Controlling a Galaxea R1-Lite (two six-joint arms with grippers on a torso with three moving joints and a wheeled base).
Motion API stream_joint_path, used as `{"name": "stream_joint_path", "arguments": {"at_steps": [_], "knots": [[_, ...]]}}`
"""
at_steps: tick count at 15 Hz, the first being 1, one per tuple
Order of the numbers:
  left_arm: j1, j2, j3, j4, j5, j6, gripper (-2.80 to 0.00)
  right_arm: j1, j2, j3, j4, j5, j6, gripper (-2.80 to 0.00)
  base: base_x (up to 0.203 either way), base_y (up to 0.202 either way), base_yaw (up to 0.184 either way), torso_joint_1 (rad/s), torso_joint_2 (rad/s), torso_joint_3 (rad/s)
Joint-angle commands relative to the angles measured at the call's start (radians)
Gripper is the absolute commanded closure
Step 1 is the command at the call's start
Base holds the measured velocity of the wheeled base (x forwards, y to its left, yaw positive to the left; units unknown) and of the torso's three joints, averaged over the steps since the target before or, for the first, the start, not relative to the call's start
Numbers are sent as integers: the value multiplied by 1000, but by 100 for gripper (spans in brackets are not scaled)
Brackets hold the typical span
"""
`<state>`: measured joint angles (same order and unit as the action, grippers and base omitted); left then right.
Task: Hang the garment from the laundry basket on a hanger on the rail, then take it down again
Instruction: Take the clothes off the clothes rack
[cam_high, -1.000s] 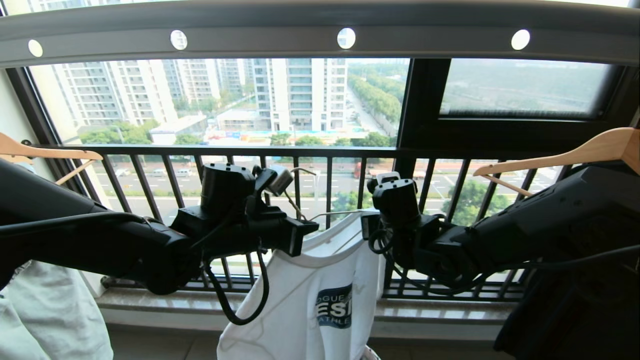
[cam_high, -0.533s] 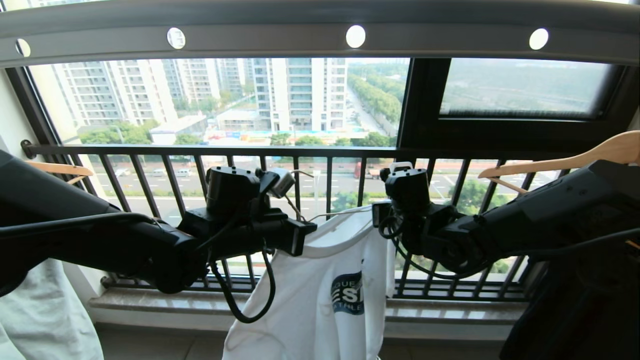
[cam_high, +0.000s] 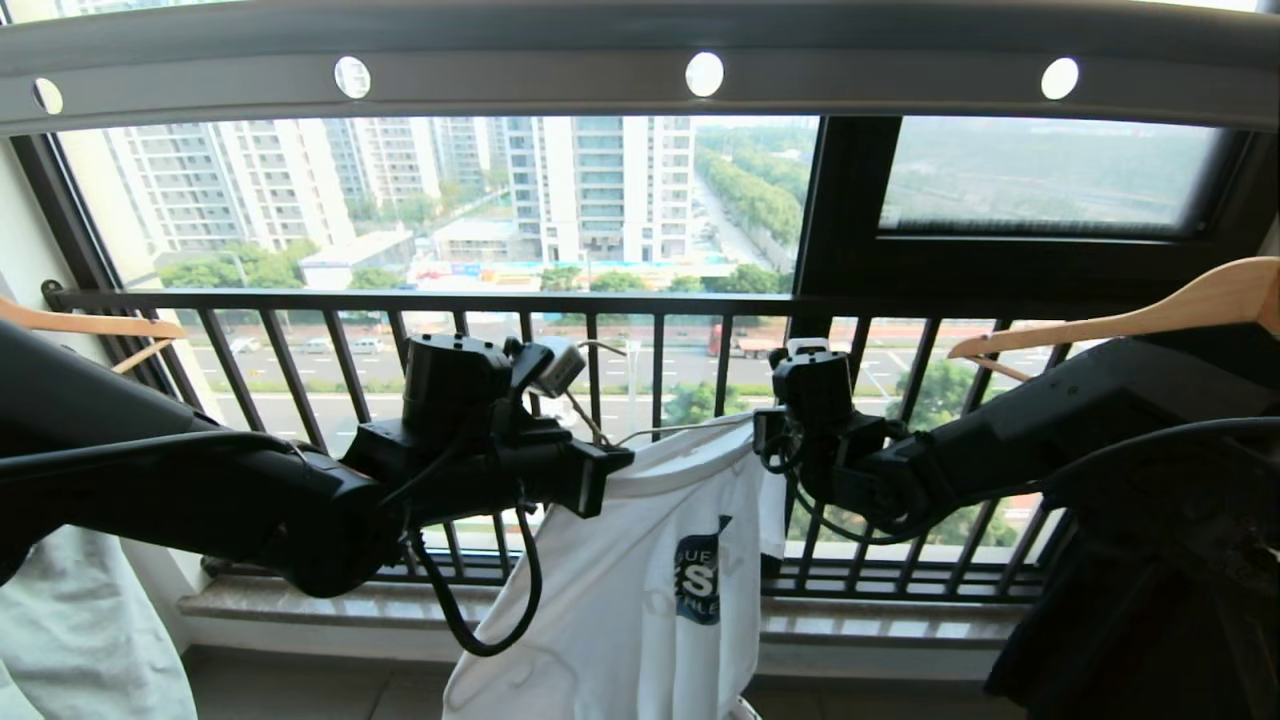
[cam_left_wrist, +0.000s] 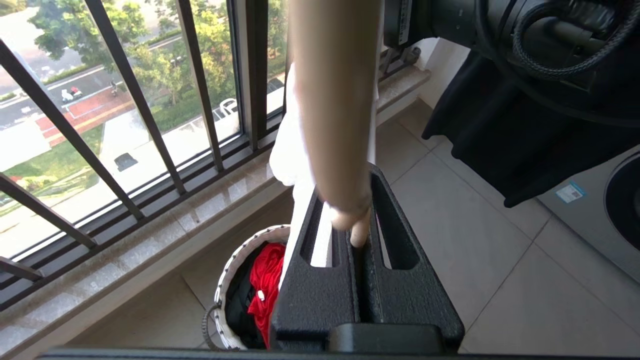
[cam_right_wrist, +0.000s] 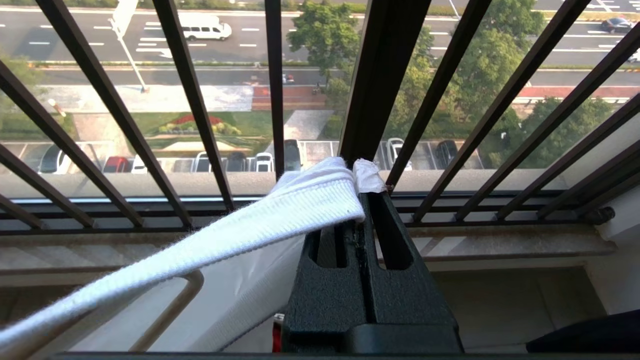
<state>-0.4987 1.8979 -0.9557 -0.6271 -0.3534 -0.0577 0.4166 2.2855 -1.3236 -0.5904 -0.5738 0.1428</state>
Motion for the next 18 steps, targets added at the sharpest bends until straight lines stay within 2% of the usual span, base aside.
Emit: {"name": "stream_joint_path", "arguments": {"at_steps": [1,7,10,12,16,18], "knots": [[1,-1,8,-55,-1,-4,0,-5,34,-11,-5,-4,1,0,0,0,0,0,0,0],[2,16,9,-68,6,1,0,-4,57,-10,-9,-3,6,0,0,0,0,0,0,0],[2,44,10,-158,18,-2,0,47,52,32,-10,-4,7,0,0,0,0,0,0,0],[1,73,11,-238,65,-5,0,96,48,60,-11,-4,6,0,0,0,0,0,0,0],[-1,104,8,-265,73,-7,0,172,19,106,-12,1,11,0,0,0,0,0,0,0],[-6,135,5,-313,91,-13,0,204,-12,126,-13,3,13,0,0,0,0,0,0,0]]}}
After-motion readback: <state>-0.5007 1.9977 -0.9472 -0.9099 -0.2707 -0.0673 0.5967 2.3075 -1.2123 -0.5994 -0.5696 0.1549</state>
